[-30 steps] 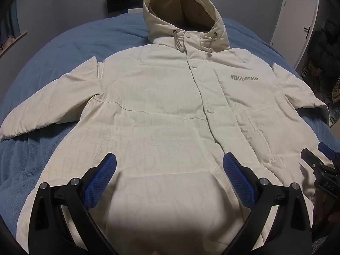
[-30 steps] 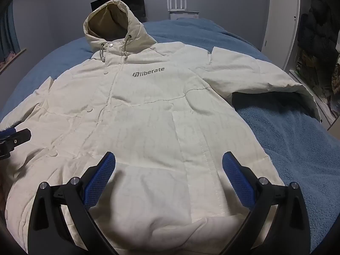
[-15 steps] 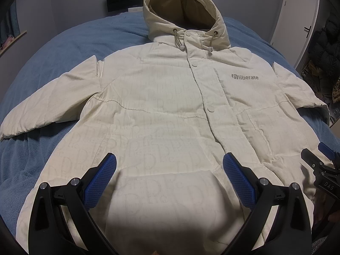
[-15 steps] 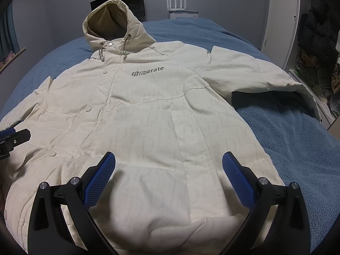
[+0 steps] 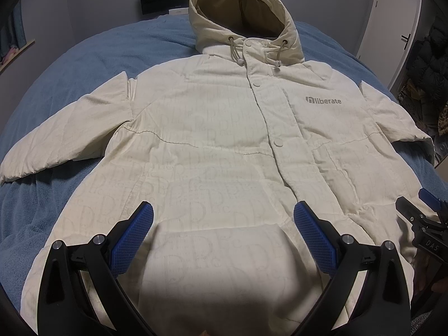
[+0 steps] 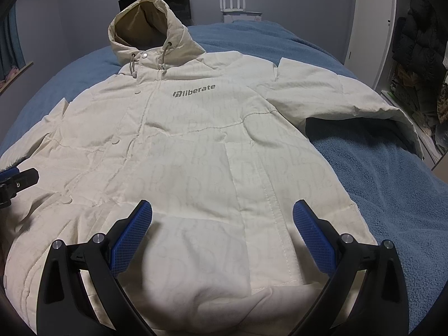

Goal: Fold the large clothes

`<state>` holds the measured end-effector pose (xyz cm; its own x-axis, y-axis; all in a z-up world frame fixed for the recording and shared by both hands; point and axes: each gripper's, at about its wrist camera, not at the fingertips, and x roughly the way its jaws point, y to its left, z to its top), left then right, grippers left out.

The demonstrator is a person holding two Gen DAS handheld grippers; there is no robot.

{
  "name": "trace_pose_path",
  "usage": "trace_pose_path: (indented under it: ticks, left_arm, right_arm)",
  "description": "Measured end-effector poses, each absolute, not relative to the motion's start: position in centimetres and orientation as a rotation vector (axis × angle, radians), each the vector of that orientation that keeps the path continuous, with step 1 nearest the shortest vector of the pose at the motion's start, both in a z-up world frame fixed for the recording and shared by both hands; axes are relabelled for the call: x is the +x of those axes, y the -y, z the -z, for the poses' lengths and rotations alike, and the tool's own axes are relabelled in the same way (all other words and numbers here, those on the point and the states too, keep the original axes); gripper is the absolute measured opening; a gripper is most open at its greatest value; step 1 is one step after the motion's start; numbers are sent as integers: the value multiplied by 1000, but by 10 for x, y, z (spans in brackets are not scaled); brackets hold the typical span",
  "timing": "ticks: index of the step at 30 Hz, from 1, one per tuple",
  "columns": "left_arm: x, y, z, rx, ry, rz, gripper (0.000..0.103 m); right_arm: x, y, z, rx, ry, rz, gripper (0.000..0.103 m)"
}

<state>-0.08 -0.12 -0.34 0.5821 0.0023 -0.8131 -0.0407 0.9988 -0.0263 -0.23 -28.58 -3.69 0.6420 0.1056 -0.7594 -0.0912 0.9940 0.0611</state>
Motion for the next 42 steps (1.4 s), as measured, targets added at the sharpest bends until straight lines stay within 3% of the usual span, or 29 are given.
trace_pose_path:
  ticks: [19, 26, 34, 42]
  left_arm:
    - [0, 1, 3, -44, -953, -25, 97]
    - [0, -2, 2, -51, -937, -38, 97]
    - [40, -2, -65, -18, -933, 51, 97]
    - [93, 9, -107, 91, -814, 53, 97]
  right_arm:
    - [0, 285, 38, 20, -888, -105, 97]
    - [8, 301, 13, 84, -870, -77, 97]
    - [56, 375, -49, 288, -811, -29, 97]
    - [108, 468, -32, 410, -829, 113, 97]
